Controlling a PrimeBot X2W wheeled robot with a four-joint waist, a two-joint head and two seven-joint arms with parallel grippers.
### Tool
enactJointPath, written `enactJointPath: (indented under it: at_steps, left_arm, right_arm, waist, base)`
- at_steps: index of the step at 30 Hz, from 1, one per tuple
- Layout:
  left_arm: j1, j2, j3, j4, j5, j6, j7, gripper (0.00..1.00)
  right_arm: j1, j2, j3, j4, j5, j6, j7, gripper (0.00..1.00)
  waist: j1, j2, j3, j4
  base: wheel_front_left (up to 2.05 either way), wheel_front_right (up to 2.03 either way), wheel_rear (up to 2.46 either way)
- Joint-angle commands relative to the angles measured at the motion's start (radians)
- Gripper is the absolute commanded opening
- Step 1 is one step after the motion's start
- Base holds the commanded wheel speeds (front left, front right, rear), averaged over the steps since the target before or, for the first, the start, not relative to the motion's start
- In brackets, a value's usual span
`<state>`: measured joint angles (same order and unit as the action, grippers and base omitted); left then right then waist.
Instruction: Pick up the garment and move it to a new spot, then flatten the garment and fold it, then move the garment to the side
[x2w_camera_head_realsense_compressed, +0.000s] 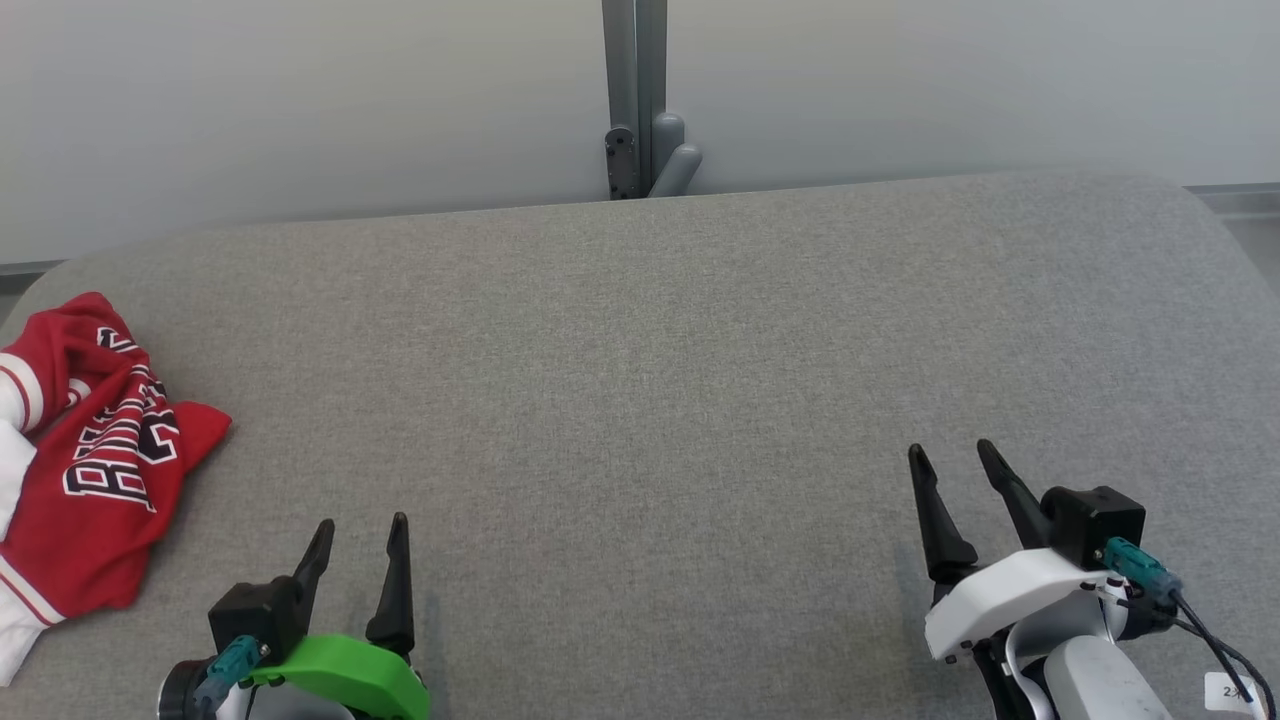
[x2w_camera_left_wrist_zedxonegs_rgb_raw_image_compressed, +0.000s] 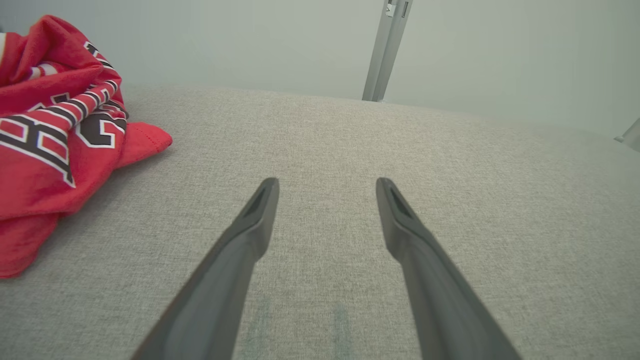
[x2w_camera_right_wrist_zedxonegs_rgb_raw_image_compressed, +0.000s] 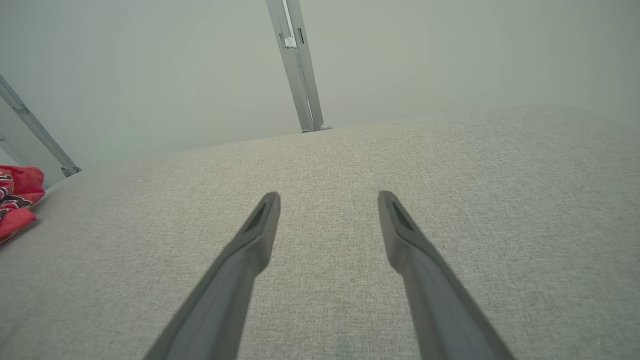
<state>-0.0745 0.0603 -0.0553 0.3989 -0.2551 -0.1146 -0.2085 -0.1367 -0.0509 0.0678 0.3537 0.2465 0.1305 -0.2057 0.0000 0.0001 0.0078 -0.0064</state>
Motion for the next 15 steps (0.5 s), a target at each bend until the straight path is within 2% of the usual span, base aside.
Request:
enactJointPath:
  at_steps: [1,15]
  left_arm:
    - [-0.022,0.006,0.007,0.003,0.022,0.005,-0.01,1.0]
    - [-0.018,0.002,0.007,0.017,0.137,0.006,-0.037,1.0]
  right_arm:
    - [-0.017,-0.004,-0.001,-0.002,-0.026,0.0,-0.013,1.0]
    - [-0.018,-0.002,0.0,0.004,-0.147,0.0,-0.04,1.0]
  waist:
    - [0.0,-0.0001,0.0,0.0]
    - [0.0,-0.0001,0.001,-0.002]
  base:
    - [0.0,0.0,0.0]
    - [0.0,0.0,0.0]
